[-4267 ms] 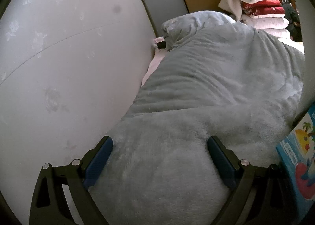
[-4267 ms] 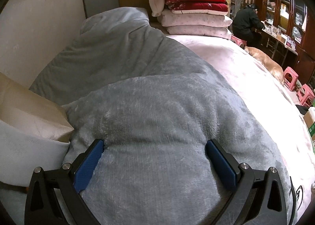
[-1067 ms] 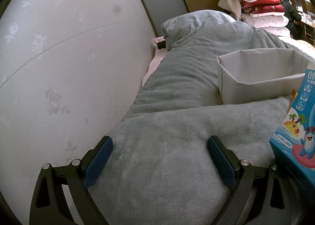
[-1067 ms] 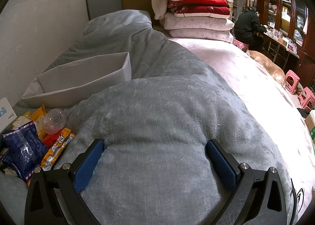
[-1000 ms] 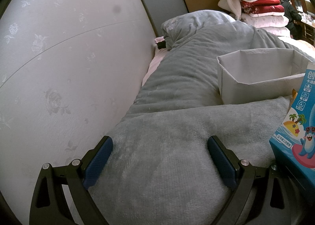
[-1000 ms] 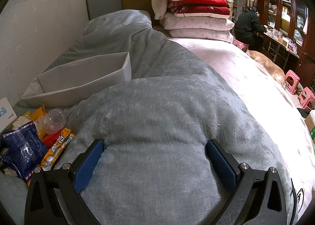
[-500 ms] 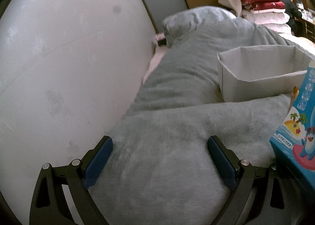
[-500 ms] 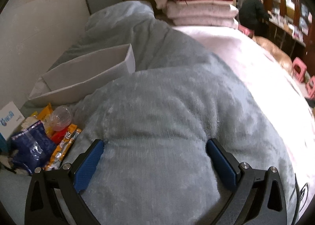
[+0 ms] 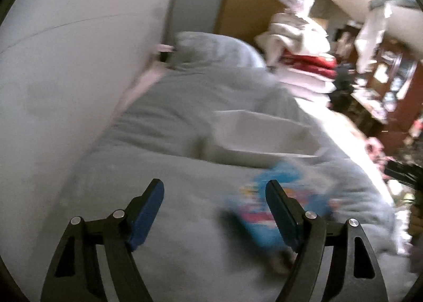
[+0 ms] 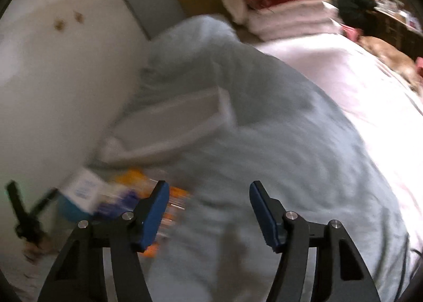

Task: Organize objects
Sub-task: 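Grasp the blue-and-white bandage box with the right gripper, then lower the bandage box into the white basket and open the right gripper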

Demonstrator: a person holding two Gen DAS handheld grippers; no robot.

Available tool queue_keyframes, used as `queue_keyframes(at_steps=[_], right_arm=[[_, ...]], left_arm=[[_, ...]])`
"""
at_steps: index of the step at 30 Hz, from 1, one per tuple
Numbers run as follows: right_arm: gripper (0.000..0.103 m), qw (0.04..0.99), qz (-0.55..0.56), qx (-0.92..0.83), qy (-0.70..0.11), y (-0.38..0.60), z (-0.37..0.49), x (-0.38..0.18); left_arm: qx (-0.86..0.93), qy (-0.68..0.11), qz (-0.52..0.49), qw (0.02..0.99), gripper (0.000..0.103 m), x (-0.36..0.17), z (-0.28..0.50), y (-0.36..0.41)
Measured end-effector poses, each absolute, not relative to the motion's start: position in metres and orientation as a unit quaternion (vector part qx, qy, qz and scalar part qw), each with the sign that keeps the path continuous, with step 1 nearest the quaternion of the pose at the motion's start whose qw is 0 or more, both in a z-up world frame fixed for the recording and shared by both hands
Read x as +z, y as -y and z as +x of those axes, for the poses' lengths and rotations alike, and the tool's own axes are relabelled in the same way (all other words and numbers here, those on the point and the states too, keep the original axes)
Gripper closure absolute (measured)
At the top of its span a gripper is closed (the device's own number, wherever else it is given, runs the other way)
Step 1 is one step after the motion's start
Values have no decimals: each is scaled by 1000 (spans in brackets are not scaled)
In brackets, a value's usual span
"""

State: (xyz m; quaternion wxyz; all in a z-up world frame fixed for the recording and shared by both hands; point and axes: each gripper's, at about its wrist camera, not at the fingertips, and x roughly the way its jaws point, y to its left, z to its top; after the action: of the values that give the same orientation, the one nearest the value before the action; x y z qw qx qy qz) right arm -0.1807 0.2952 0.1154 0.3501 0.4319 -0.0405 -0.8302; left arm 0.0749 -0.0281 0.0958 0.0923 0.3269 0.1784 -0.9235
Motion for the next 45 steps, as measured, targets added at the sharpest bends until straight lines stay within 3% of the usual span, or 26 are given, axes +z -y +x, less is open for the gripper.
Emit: queue_keyframes(at_steps=[4, 9, 16, 24, 30, 39, 42, 45], right_arm=[[41, 427, 429, -794, 46, -241, -168, 149], [41, 500, 478, -722, 37, -162, -158, 153], [41, 516, 513, -686, -23, -80, -141, 141], [41, 489, 587, -641, -66, -49, -135, 90], [41, 486, 556, -669, -83, -63, -128, 106], [41, 479, 510, -714, -9, -101, -177, 168], [41, 459, 514, -724, 23, -112, -218, 164], [41, 434, 541, -719, 42, -117, -259, 140]], left_arm=[[-895, -241, 371, 49, 24, 78, 58, 32], [-861, -297, 413, 15, 26, 55, 60, 41], [-843, -330, 419, -64, 26, 55, 53, 31], [-855, -276, 438, -41, 24, 63, 32, 9], [-879, -227, 418, -39, 22, 100, 16, -10], [-914, -127, 383, -53, 20, 159, -73, -44], [-916, -85, 389, -48, 21, 150, -111, -60], [-901, -60, 429, -42, 29, 121, -156, -75]])
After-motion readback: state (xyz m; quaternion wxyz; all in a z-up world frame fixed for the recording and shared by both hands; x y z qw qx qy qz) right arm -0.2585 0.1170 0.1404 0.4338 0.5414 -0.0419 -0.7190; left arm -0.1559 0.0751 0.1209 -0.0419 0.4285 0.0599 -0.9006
